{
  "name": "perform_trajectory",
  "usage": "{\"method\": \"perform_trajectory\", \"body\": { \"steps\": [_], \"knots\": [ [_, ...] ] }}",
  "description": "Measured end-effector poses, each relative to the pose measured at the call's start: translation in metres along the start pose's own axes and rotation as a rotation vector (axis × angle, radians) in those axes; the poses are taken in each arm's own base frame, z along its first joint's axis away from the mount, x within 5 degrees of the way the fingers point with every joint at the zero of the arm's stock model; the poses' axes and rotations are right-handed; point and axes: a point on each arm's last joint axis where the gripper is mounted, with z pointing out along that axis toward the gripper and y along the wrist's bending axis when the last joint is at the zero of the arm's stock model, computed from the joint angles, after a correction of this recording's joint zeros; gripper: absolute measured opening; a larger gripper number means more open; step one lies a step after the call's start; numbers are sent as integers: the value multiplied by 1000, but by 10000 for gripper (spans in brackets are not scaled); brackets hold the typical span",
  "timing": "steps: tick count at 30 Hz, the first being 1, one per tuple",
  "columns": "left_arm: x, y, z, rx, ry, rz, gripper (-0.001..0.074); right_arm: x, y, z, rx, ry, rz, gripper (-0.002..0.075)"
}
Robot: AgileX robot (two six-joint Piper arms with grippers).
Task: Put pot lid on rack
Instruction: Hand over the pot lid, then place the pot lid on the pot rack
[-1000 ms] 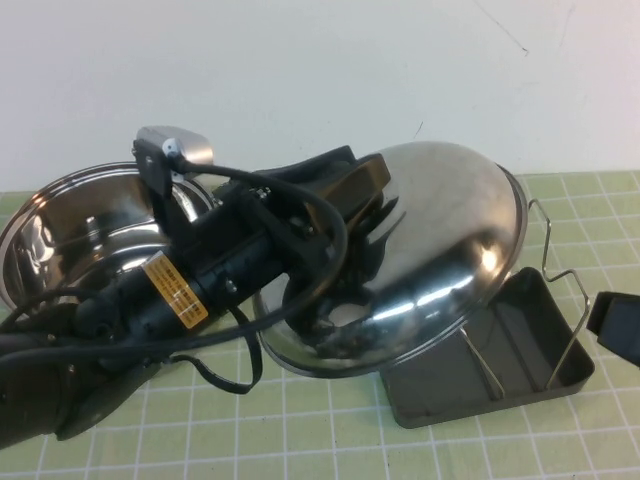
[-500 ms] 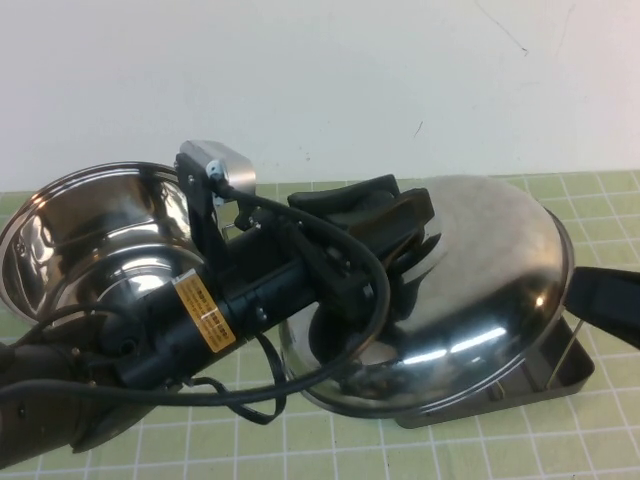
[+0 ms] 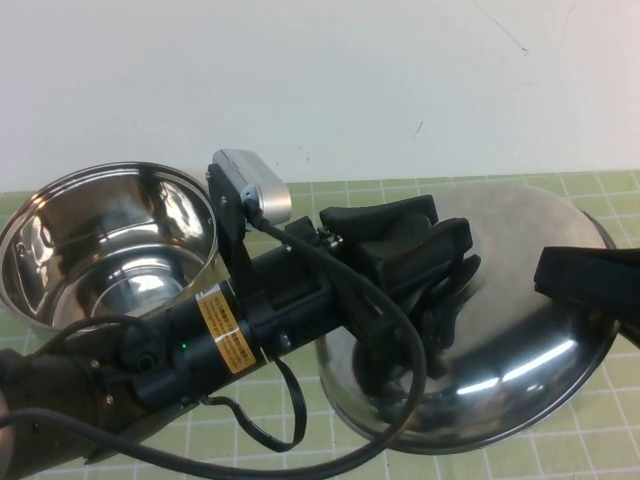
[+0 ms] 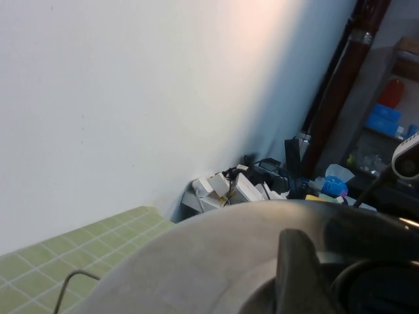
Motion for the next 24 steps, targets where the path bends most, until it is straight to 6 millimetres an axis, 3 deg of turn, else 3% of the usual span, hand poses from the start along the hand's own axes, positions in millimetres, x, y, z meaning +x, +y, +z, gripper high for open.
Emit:
{"method": "perform_trajectory", "body": {
  "steps": [6,10,12,15,18,21,24],
  "knots": [
    [0,0,0,5,-2,42,321,-7,5,1,-18,-18,-75,347],
    [0,-1,0,13,-5,44,489,-13,8,1,9,-28,-191,85],
    [-1,-1,0,10,-10,42,561,-19,9,2,28,-39,-245,41],
    [-6,8,-5,-17,-20,50,599,-31,16,2,48,-70,-365,31],
    [-13,22,-14,-60,-26,22,589,-45,27,2,49,-105,-473,30],
    [-23,35,-26,-97,-21,-50,524,-54,38,1,37,-128,-534,29],
    [-33,47,-43,-128,4,-131,349,-60,43,1,39,-143,-570,29]
  ]
}}
